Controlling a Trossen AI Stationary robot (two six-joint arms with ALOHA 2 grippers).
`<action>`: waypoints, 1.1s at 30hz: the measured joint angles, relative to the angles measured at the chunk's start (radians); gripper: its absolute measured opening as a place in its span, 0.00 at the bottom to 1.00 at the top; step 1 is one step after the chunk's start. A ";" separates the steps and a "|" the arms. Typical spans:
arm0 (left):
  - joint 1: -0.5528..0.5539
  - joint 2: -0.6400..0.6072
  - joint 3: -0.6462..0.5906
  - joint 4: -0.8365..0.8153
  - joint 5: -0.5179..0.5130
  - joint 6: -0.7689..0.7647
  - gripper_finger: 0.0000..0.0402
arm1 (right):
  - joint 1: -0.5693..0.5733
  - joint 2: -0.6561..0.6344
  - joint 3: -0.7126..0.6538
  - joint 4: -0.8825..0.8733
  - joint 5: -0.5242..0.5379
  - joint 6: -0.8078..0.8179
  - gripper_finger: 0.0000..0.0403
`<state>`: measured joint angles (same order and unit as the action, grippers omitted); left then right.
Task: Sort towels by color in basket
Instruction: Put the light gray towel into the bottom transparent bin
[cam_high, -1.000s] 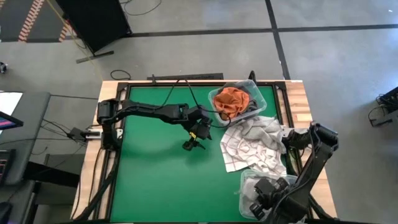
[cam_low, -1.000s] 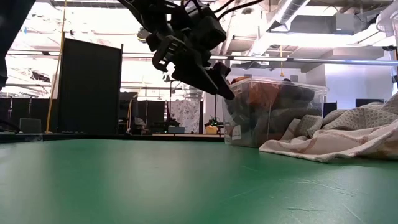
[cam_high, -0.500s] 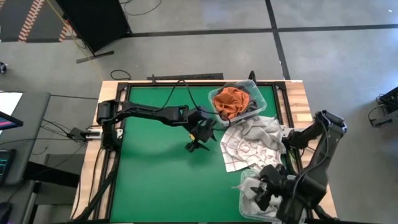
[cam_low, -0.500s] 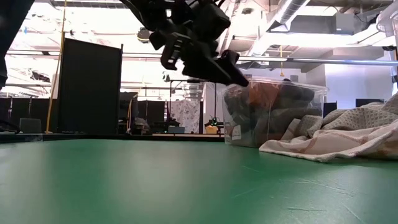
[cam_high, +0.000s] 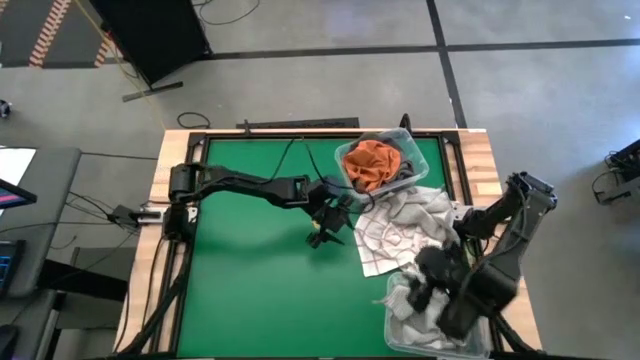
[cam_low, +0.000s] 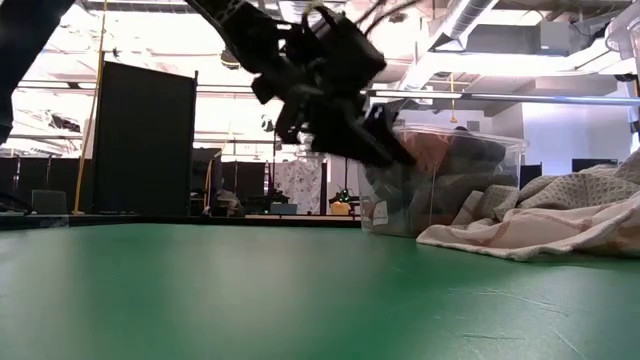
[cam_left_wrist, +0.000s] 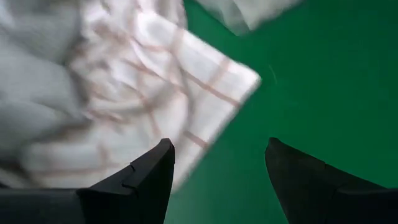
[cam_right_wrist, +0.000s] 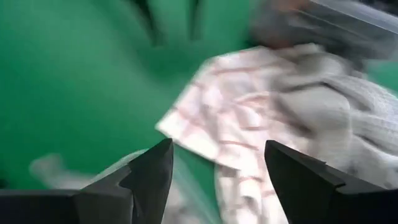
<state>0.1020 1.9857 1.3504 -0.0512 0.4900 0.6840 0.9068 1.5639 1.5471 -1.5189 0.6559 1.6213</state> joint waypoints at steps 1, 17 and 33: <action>-0.003 0.013 -0.001 -0.006 0.000 -0.003 0.60 | -0.027 0.003 0.000 -0.051 -0.016 0.011 0.69; 0.003 0.053 -0.026 -0.098 -0.022 0.005 0.60 | -0.492 -0.061 -0.315 -0.036 -0.279 -0.402 0.69; 0.038 -0.103 -0.096 -0.203 0.009 -0.020 0.60 | -0.877 -0.295 -0.750 0.334 -0.373 -0.747 0.69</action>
<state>0.1396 1.8829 1.2544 -0.2540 0.4992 0.6640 0.0295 1.2691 0.7966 -1.1854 0.2831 0.8744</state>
